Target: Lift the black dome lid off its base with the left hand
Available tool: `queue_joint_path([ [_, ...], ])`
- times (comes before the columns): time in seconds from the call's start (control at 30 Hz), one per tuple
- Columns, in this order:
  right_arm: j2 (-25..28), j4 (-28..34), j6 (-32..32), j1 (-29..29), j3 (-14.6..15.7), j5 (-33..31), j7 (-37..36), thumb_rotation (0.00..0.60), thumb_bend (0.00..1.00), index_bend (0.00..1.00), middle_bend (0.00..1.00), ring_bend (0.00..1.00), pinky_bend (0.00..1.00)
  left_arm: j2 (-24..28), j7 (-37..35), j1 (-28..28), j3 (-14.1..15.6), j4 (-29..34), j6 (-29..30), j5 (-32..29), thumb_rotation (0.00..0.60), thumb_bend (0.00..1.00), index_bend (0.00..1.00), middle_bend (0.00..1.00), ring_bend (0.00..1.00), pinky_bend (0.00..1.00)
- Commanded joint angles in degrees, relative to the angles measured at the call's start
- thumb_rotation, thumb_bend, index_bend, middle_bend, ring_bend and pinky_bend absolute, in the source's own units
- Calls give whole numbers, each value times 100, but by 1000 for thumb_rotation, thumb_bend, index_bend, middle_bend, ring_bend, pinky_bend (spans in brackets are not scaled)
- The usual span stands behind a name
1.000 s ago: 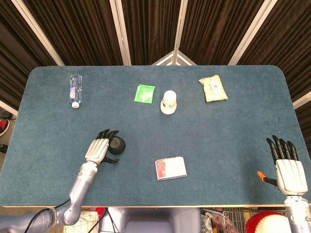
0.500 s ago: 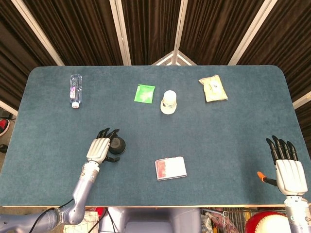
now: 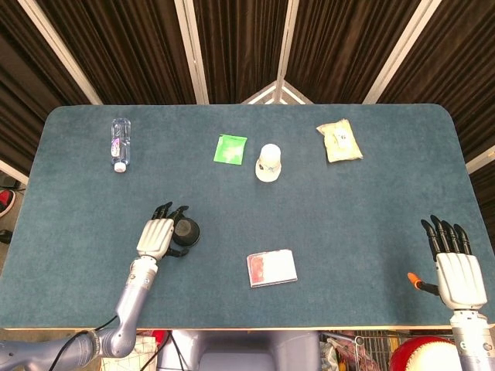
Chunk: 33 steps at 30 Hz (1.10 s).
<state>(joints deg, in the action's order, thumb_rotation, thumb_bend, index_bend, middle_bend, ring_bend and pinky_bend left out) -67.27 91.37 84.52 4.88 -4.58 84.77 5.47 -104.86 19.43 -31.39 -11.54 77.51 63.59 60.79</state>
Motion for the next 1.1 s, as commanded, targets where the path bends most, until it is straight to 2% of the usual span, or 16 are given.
queue_joint_path([
  [0.03,-2,11,-21,14,-6,-11,7,600,151,42,24,30,49,-23,70,-4,7,-32,10,-36,600,207,198,286,0,0],
  [0.23,16,-12,-29,12,5,-7,-31,600,150,42,24,31,48,-45,109,-12,-10,2,19,-71,600,272,307,314,0,0],
  [0.43,10,-10,-23,16,18,27,-36,600,150,42,24,30,49,2,68,2,-12,151,125,56,600,296,390,328,0,0],
  [0.73,11,20,2,7,35,56,-24,600,150,42,24,30,48,275,124,35,-36,697,463,423,600,307,439,343,0,0],
  [0.93,26,66,55,-16,50,98,-26,600,151,42,24,30,48,598,569,21,149,1227,848,1076,600,308,441,343,0,0],
  [1.1,44,120,96,-37,70,142,-52,600,151,42,24,30,48,931,1475,-77,499,1351,1304,2201,600,309,452,359,0,0],
])
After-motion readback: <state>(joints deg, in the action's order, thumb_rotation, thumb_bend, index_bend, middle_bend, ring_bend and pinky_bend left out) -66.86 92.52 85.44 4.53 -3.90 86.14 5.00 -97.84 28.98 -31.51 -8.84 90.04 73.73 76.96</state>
